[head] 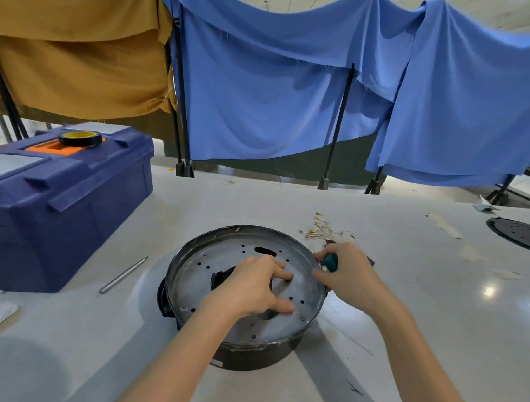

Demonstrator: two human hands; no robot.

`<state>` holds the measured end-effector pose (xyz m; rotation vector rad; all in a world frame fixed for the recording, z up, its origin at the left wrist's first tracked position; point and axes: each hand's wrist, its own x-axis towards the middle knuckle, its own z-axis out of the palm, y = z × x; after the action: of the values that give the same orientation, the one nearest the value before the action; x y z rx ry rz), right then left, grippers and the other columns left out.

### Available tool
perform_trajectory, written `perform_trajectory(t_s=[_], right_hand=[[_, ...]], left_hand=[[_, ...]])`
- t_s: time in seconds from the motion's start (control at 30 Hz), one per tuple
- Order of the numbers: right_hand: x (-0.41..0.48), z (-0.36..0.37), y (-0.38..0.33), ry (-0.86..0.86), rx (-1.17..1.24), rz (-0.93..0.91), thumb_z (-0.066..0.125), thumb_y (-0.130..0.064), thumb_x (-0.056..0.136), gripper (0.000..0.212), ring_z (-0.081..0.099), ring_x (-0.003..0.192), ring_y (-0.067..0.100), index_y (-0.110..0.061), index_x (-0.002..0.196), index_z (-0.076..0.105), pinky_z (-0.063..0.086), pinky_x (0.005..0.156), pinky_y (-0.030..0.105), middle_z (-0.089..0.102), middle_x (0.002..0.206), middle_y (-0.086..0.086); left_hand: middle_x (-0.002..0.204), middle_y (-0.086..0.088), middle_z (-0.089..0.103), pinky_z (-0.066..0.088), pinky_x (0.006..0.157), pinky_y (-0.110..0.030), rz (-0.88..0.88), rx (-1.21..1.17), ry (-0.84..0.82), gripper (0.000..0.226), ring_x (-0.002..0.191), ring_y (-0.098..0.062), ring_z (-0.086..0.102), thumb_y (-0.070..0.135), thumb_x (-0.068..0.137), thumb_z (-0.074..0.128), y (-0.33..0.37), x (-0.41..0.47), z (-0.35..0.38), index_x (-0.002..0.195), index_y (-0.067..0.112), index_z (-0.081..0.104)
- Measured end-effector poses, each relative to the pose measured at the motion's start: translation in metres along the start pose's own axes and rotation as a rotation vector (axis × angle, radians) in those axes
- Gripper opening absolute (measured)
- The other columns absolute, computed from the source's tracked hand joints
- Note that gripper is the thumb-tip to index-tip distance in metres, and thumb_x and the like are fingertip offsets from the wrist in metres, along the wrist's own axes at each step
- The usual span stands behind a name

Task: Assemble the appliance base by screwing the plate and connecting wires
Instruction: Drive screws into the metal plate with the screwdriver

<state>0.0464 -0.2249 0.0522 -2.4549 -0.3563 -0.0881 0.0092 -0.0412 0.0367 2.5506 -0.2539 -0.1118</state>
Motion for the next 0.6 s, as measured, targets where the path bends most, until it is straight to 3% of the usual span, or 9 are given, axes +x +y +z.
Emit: perform_trajectory(t_s=[0.13,0.23,0.3,0.37,0.47,0.53,0.6], right_hand=[[0.001,-0.017,0.004,-0.055,0.005,0.052,0.074,-0.02,0.081,0.021,0.058,0.044,0.006,0.0,0.082,0.068,0.048,0.046,0.02,0.065,0.057,0.005],[0.003,-0.017,0.003,-0.037,0.037,0.025,0.075,-0.026,0.083,0.021,0.062,0.054,0.005,-0.015,0.097,0.064,0.046,0.048,0.014,0.066,0.077,-0.005],[0.001,-0.009,-0.001,-0.093,0.02,0.016,0.069,-0.015,0.086,0.021,0.059,0.065,0.014,-0.014,0.106,0.066,0.049,0.055,0.021,0.061,0.09,-0.004],[-0.001,-0.001,-0.001,-0.088,0.013,0.016,0.062,-0.005,0.083,0.006,0.045,0.058,0.022,-0.001,0.078,0.061,0.043,0.051,0.031,0.052,0.074,0.008],[-0.006,0.001,-0.001,-0.07,0.081,0.058,0.061,0.0,0.077,0.031,0.034,0.05,0.022,-0.006,0.058,0.038,0.036,0.049,0.031,0.036,0.058,0.006],[-0.011,-0.006,-0.001,-0.129,0.121,0.091,0.062,-0.001,0.08,0.033,0.045,0.038,0.019,-0.006,0.056,0.04,0.042,0.044,0.026,0.042,0.048,0.005],[-0.016,-0.016,0.001,-0.195,0.135,0.114,0.065,-0.009,0.087,0.029,0.054,0.036,0.012,-0.001,0.062,0.051,0.04,0.038,0.016,0.058,0.045,0.002]], left_hand=[[0.147,0.015,0.043,0.032,0.11,-0.033,0.068,0.015,-0.121,0.069,0.136,-0.012,0.035,0.03,0.07,0.086,0.001,-0.007,-0.005,0.134,0.03,0.057],[0.14,0.014,0.051,0.036,0.108,-0.037,0.073,0.073,-0.18,0.076,0.132,-0.012,0.037,0.028,0.062,0.091,0.003,-0.009,-0.012,0.131,0.034,0.06],[0.13,0.012,0.06,0.039,0.106,-0.035,0.076,0.092,-0.134,0.076,0.127,-0.011,0.042,0.032,0.059,0.092,0.005,-0.006,-0.015,0.129,0.034,0.061],[0.123,0.012,0.065,0.036,0.108,-0.032,0.092,0.033,0.002,0.066,0.126,-0.013,0.045,0.038,0.065,0.087,0.007,-0.001,-0.015,0.126,0.031,0.063],[0.144,0.007,0.05,0.023,0.112,-0.031,0.079,0.076,0.062,0.071,0.14,-0.017,0.032,0.045,0.073,0.081,0.006,0.005,-0.012,0.136,0.027,0.055],[0.152,0.006,0.039,0.02,0.116,-0.034,0.07,0.159,-0.024,0.082,0.144,-0.018,0.026,0.047,0.072,0.081,0.002,0.008,-0.008,0.142,0.022,0.048],[0.155,0.008,0.035,0.021,0.118,-0.04,0.054,0.136,-0.083,0.084,0.146,-0.017,0.022,0.047,0.071,0.081,-0.003,0.009,-0.007,0.143,0.022,0.047]])
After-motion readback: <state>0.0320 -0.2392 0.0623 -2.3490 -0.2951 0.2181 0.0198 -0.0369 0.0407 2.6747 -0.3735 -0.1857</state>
